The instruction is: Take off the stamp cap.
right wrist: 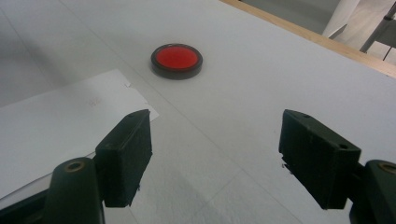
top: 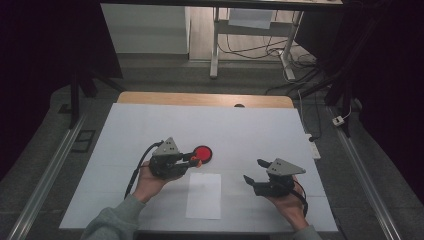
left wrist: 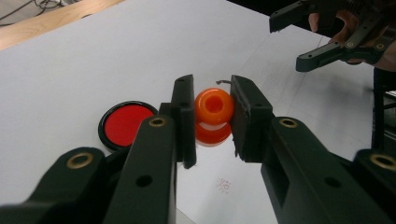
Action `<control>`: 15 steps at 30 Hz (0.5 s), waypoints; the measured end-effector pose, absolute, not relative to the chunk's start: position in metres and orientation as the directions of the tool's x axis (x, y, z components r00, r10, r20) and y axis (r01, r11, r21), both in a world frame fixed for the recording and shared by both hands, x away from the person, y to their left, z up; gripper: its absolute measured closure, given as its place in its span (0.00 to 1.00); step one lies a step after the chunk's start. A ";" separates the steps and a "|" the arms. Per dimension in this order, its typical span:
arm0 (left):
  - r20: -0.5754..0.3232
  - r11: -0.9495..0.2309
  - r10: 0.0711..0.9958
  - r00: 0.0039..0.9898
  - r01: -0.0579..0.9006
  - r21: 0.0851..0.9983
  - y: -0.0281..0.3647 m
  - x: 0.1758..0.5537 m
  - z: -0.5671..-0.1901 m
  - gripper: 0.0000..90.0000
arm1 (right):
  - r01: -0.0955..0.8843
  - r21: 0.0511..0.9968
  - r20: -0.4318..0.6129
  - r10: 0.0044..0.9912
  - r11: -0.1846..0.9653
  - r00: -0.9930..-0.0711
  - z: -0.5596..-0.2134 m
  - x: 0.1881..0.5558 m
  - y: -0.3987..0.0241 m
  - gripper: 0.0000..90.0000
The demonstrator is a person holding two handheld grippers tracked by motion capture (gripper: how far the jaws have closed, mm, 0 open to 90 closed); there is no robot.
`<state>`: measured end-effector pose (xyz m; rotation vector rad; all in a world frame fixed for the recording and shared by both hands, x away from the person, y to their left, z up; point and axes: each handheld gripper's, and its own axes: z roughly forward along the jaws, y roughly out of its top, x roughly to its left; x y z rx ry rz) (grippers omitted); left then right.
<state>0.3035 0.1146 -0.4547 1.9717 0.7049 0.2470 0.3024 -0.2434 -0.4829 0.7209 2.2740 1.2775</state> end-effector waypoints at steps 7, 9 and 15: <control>-0.124 -0.346 0.574 0.809 0.377 0.859 0.114 0.304 -0.457 0.80 | 0.220 0.867 -0.118 0.614 0.447 -0.780 -0.480 0.304 -0.235 0.28; -0.124 -0.346 0.574 0.809 0.377 0.859 0.114 0.304 -0.457 0.80 | 0.213 0.866 -0.125 0.610 0.451 -0.782 -0.480 0.304 -0.231 0.28; -0.125 -0.344 0.575 0.809 0.377 0.860 0.115 0.304 -0.456 0.80 | 0.205 0.866 -0.125 0.595 0.455 -0.794 -0.478 0.306 -0.223 0.29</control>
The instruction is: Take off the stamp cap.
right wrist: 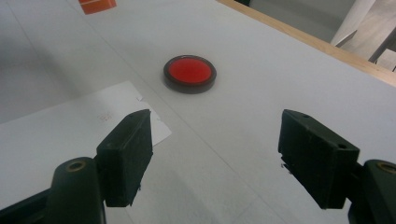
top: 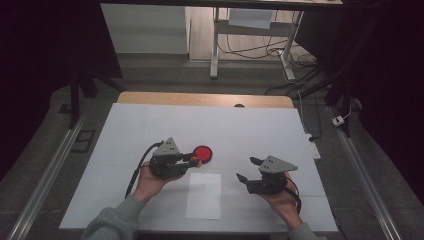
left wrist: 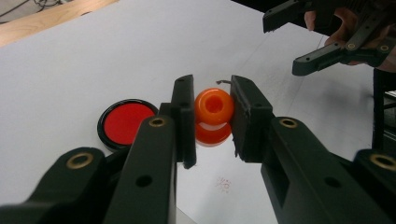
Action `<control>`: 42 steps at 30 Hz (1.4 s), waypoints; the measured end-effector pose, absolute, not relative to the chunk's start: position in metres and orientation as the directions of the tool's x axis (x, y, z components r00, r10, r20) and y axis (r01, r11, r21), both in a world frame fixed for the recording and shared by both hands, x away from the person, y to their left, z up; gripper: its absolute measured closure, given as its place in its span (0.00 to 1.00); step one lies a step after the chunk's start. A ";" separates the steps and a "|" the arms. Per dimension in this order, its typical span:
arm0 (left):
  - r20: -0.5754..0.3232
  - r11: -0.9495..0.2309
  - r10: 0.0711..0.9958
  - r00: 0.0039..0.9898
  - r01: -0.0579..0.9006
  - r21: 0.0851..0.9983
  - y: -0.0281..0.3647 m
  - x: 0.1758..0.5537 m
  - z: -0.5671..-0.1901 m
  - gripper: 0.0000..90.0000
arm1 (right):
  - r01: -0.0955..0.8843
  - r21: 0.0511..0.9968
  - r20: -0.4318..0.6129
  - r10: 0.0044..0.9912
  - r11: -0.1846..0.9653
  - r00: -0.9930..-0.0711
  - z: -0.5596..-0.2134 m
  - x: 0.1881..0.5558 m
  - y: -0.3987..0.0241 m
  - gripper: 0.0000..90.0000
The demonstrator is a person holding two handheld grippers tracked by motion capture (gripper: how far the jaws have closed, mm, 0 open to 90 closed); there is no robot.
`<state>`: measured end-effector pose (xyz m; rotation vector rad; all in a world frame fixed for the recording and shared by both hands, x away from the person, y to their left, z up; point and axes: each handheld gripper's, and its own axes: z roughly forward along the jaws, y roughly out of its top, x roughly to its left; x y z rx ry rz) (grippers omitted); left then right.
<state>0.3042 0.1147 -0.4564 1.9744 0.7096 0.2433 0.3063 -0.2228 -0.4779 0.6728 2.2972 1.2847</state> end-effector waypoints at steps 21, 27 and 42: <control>-0.130 -0.338 0.575 0.808 0.379 0.861 0.115 0.305 -0.457 0.80 | 0.181 0.857 -0.137 0.552 0.482 -0.822 -0.477 0.309 -0.193 0.31; -0.131 -0.338 0.574 0.808 0.380 0.861 0.116 0.305 -0.457 0.80 | 0.177 0.854 -0.140 0.543 0.490 -0.828 -0.477 0.310 -0.187 0.31; -0.126 -0.345 0.571 0.811 0.377 0.860 0.115 0.305 -0.457 0.80 | 0.159 0.851 -0.142 0.510 0.501 -0.848 -0.479 0.310 -0.165 0.32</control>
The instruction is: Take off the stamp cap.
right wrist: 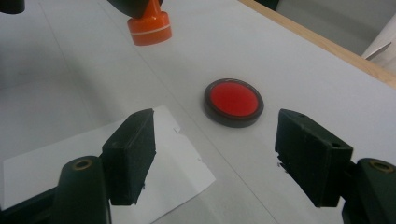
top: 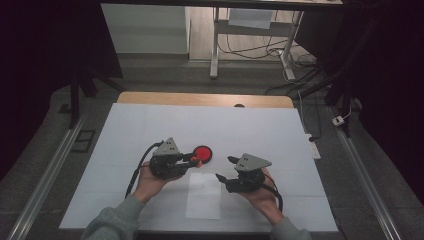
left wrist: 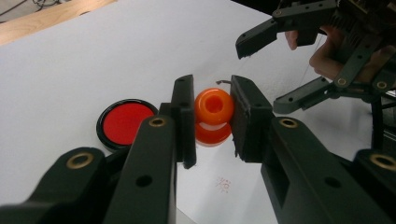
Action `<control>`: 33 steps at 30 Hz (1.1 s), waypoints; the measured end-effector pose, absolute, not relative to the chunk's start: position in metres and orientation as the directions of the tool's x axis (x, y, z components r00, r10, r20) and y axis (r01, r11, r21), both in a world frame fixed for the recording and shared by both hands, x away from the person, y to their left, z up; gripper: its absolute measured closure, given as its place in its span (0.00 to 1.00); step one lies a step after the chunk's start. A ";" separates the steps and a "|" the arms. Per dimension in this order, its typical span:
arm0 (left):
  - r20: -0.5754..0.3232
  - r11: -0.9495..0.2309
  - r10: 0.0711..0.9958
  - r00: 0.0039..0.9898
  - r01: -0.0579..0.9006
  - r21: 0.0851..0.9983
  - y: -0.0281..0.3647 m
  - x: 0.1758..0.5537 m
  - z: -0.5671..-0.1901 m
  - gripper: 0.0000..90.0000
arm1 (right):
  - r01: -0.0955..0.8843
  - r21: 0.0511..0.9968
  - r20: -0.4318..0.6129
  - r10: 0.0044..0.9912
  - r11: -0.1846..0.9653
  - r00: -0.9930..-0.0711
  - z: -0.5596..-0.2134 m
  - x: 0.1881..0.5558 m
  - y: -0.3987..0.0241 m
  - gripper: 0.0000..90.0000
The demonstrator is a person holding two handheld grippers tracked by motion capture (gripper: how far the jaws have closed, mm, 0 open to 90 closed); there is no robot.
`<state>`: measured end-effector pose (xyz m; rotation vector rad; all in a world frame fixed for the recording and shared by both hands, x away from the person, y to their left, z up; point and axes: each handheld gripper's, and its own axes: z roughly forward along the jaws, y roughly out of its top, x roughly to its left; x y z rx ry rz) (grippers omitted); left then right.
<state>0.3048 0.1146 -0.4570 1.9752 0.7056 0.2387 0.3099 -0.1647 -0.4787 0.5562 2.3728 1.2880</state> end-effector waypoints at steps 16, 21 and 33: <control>-0.128 -0.349 0.567 0.814 0.378 0.858 0.111 0.305 -0.458 0.80 | 0.156 0.853 -0.119 0.477 0.497 -0.871 -0.483 0.310 -0.142 0.32; -0.130 -0.349 0.566 0.814 0.379 0.857 0.110 0.305 -0.459 0.80 | 0.160 0.858 -0.105 0.472 0.488 -0.875 -0.484 0.310 -0.136 0.32; -0.131 -0.349 0.564 0.815 0.379 0.857 0.109 0.304 -0.459 0.80 | 0.150 0.858 -0.106 0.455 0.491 -0.884 -0.484 0.311 -0.120 0.34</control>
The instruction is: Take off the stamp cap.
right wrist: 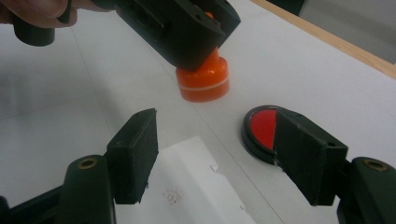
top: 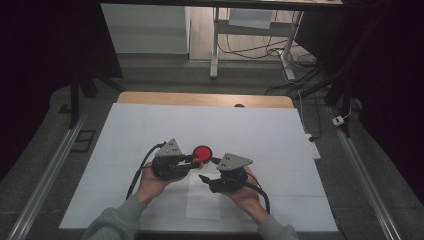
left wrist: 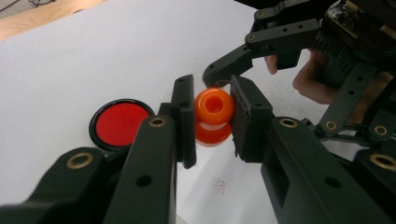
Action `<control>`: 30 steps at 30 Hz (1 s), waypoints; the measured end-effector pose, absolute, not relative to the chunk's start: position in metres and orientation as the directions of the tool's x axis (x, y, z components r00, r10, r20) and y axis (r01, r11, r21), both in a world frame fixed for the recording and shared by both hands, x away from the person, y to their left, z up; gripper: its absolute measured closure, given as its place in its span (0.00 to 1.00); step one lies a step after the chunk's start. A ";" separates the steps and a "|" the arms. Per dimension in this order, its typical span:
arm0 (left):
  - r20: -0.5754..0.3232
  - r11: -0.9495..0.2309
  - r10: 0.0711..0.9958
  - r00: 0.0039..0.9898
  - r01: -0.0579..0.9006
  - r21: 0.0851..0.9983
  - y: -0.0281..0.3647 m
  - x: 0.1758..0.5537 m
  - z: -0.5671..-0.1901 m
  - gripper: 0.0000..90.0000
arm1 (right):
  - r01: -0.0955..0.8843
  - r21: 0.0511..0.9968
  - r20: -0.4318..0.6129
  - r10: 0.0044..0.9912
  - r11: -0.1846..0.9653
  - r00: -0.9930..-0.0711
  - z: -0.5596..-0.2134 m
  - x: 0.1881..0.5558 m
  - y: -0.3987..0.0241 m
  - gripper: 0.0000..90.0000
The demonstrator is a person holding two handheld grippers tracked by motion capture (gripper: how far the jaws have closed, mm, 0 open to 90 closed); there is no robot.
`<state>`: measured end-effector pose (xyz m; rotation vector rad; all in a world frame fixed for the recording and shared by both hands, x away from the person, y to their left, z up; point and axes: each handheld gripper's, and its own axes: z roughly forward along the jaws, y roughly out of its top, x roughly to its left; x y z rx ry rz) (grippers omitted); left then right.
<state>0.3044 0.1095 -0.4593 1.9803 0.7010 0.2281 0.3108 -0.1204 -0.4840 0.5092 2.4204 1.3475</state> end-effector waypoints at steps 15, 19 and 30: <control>-0.132 -0.347 0.563 0.816 0.379 0.858 0.109 0.304 -0.459 0.80 | 0.139 0.857 -0.114 0.444 0.497 -0.889 -0.485 0.312 -0.106 0.35; -0.139 -0.344 0.559 0.817 0.381 0.858 0.110 0.304 -0.459 0.80 | 0.136 0.857 -0.117 0.444 0.497 -0.888 -0.485 0.312 -0.104 0.36; -0.140 -0.345 0.560 0.817 0.383 0.857 0.109 0.305 -0.460 0.80 | 0.129 0.857 -0.129 0.451 0.498 -0.883 -0.485 0.312 -0.100 0.47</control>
